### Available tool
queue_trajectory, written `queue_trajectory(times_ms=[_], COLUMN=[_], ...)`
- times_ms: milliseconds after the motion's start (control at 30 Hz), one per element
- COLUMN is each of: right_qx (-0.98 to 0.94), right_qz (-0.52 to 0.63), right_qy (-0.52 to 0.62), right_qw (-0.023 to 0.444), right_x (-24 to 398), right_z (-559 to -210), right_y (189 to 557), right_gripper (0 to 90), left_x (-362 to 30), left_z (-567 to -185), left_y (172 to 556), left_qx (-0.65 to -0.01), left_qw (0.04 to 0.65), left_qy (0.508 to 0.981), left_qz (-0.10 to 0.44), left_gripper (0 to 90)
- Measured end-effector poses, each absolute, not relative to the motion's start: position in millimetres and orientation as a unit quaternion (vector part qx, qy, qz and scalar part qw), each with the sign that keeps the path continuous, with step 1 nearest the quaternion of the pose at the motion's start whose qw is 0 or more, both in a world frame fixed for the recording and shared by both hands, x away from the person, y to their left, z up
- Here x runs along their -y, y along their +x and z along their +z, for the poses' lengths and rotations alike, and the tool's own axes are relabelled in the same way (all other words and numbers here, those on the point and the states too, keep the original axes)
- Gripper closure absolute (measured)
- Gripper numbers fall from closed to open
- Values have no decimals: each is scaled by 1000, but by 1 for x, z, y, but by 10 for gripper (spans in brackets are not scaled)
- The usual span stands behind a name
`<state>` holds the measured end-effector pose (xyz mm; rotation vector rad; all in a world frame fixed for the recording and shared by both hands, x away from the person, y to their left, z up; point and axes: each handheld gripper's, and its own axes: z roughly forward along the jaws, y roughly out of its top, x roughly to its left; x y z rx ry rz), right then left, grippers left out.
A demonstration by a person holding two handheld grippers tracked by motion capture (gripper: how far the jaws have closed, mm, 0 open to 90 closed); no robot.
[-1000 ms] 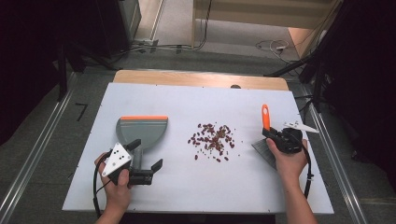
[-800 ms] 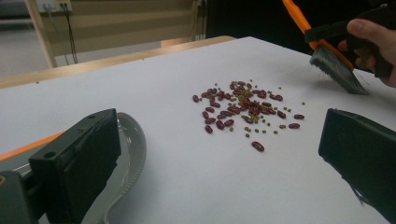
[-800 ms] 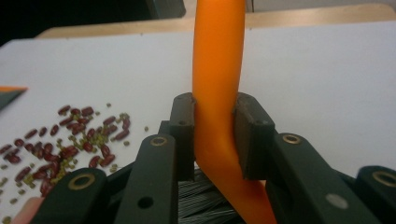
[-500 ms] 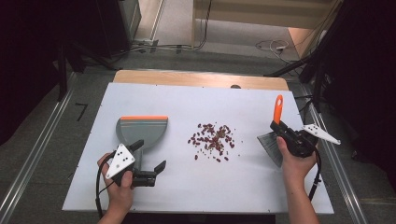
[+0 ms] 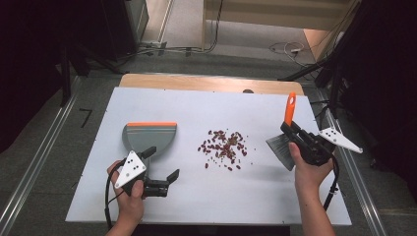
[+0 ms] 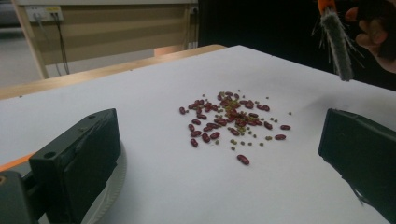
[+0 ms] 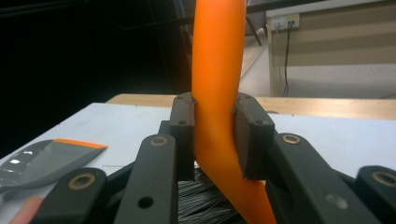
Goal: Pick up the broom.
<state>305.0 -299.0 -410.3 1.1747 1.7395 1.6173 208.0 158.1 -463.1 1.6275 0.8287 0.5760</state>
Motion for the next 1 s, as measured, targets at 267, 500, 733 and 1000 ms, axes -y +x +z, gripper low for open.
queue_trajectory(times_ms=[267,500,733,1000], right_qx=[-646,-659,-669,-682], right_qz=[604,609,613,618], right_qy=[408,387,368,345], right_qw=[226,213,202,184], right_x=[273,249,225,197], right_z=[-404,-404,-403,-405], right_y=[298,292,284,274], right_gripper=[699,699,699,699], left_x=[-145,-130,-117,-103], left_z=[-460,-457,-456,-459], left_y=[210,212,214,214], left_qx=[-342,-320,-304,-296], left_qw=[589,592,603,613], left_qy=[696,706,710,711], left_qz=[228,222,201,174], left_gripper=[0,0,21,21])
